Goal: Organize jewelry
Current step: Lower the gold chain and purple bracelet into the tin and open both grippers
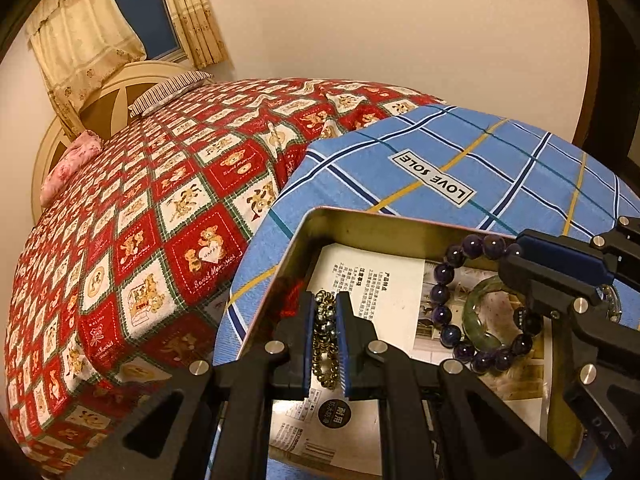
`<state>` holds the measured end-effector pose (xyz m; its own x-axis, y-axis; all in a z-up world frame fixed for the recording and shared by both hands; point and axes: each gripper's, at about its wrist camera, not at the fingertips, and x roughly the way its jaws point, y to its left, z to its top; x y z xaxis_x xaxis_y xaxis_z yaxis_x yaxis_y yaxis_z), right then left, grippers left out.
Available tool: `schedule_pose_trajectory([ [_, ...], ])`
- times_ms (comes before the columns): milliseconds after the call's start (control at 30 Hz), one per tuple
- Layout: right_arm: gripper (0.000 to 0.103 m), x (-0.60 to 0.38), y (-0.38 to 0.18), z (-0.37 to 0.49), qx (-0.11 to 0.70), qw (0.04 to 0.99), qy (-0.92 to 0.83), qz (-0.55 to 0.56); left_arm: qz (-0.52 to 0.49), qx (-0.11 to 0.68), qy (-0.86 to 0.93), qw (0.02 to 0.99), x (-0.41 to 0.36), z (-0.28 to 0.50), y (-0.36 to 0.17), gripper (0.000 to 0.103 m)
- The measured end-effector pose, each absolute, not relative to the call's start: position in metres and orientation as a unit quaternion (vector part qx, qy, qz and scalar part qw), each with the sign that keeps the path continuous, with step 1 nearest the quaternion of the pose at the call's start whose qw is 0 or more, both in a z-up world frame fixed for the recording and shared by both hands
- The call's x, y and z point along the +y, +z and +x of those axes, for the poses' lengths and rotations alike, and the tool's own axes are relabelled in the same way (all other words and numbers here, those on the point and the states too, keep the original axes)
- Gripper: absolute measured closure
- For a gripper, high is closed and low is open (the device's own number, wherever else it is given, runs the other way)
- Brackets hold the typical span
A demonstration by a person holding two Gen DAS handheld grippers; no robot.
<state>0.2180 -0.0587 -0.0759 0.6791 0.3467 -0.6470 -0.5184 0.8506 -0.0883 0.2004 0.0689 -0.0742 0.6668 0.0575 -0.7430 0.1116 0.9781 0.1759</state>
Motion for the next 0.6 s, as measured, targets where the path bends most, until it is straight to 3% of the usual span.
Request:
schedule_pose_trajectory([
  [267, 0.086, -0.062, -0.086, 0.224, 0.336, 0.902, 0.227, -0.145, 0.083, 0.414, -0.014, 0.907, 0.072, 0.203, -0.074, 0.090],
  [300, 0.079, -0.063, -0.087, 0.224, 0.336, 0.903, 0.226, -0.143, 0.083, 0.416, -0.014, 0.906, 0.071, 0.202, -0.074, 0.081],
  [367, 0.063, -0.066, -0.086, 0.223, 0.337, 0.904, 0.224, -0.140, 0.084, 0.411, -0.012, 0.908, 0.069, 0.199, -0.071, 0.054],
  [433, 0.058, -0.070, -0.083, 0.220, 0.333, 0.906, 0.222, -0.135, 0.077, 0.398, -0.013, 0.914, 0.069, 0.194, -0.065, 0.028],
  [600, 0.044, -0.081, -0.080, 0.208, 0.329, 0.909, 0.216, -0.142, 0.072, 0.391, -0.012, 0.917, 0.066, 0.184, -0.055, 0.025],
])
